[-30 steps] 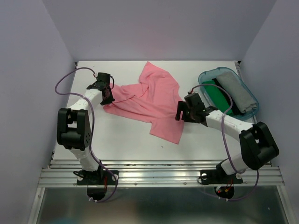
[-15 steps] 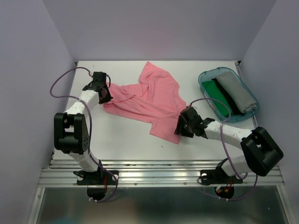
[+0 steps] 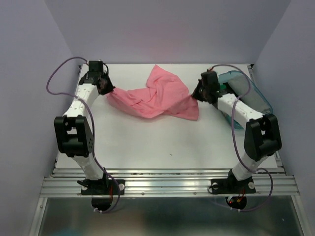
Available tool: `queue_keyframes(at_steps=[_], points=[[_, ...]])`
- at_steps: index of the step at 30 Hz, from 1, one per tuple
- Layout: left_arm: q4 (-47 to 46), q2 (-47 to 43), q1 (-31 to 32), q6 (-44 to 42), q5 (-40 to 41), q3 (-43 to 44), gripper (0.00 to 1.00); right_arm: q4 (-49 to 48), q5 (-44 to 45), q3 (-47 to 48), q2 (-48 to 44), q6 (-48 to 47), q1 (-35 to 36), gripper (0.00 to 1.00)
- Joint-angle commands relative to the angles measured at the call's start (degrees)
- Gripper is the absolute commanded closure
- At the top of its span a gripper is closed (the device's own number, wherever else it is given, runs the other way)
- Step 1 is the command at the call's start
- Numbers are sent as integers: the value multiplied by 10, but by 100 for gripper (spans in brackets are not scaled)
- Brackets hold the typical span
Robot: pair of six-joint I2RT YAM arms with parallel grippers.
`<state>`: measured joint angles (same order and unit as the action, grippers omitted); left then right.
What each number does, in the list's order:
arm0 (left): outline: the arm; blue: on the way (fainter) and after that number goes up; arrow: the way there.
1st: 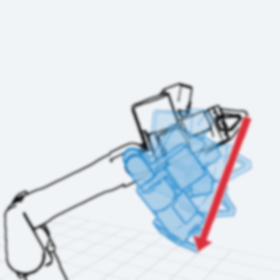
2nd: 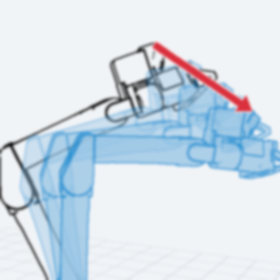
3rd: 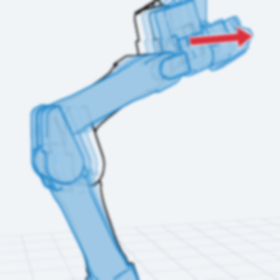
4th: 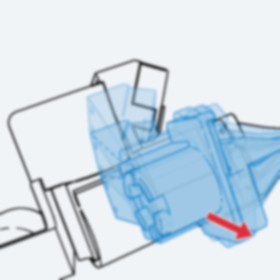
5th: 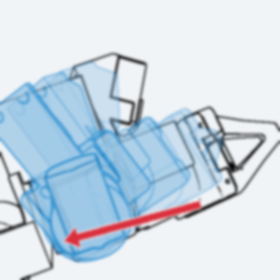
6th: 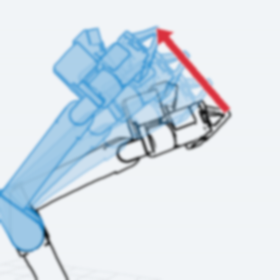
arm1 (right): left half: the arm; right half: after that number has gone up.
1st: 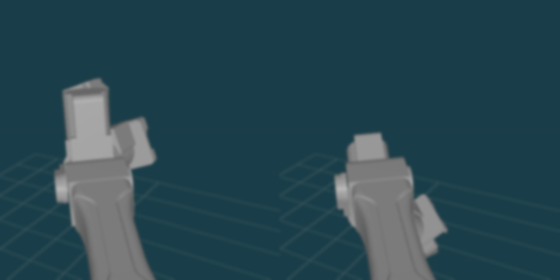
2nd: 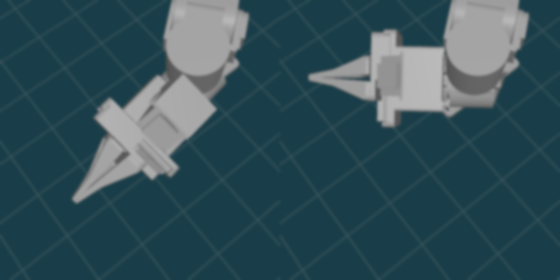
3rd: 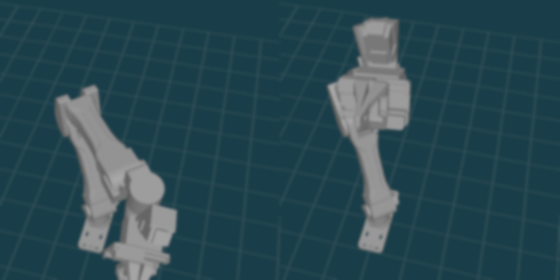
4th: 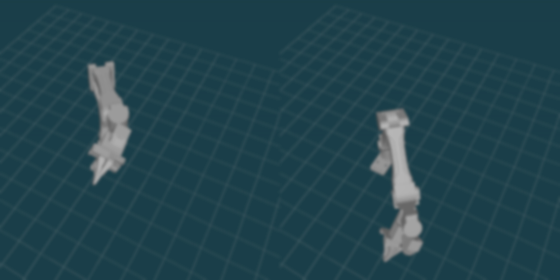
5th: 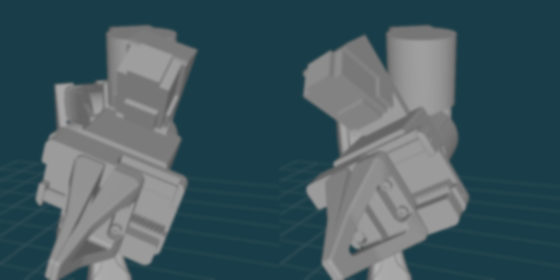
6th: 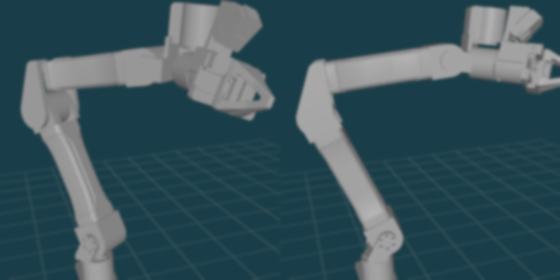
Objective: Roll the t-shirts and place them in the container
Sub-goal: Flatten out the T-shirt at the center of the board.
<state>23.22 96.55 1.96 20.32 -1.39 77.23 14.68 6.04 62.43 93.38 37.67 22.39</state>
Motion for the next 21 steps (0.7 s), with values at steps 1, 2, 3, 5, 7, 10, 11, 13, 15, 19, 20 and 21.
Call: queue_keyframes(at_steps=[1,2,3,5,7,10,11,13,15,19,20,21], points=[[12,24,-15,11,-63,178,100,-19,-7,227,49,-81,-57,99],[19,28,-26,14,-74,207,100,-2,-9,267,57,-82,-66,99],[23,29,-36,17,-84,236,100,3,-14,301,62,-83,-78,99],[33,28,-60,29,-113,306,100,6,-18,361,51,-85,-83,99],[38,12,-90,41,-141,340,100,6,-15,360,30,-84,-96,99],[13,-44,-115,47,-165,295,100,5,-16,310,-41,-84,-96,99],[5,-63,-125,47,-166,271,100,4,-16,255,-63,-81,-96,99],[-16,-120,-129,39,-162,169,100,2,-12,192,-127,-75,-96,99],[-37,-178,-129,43,-154,83,100,3,-16,94,-185,-67,-96,99],[-74,-252,-129,63,-160,-189,90,6,-64,-62,-246,-41,-96,91],[-76,-260,-129,67,-158,-224,56,8,-81,-90,-249,-31,-96,91],[-78,-266,-129,71,-156,-256,37,14,-91,-139,-250,-25,-96,90]])
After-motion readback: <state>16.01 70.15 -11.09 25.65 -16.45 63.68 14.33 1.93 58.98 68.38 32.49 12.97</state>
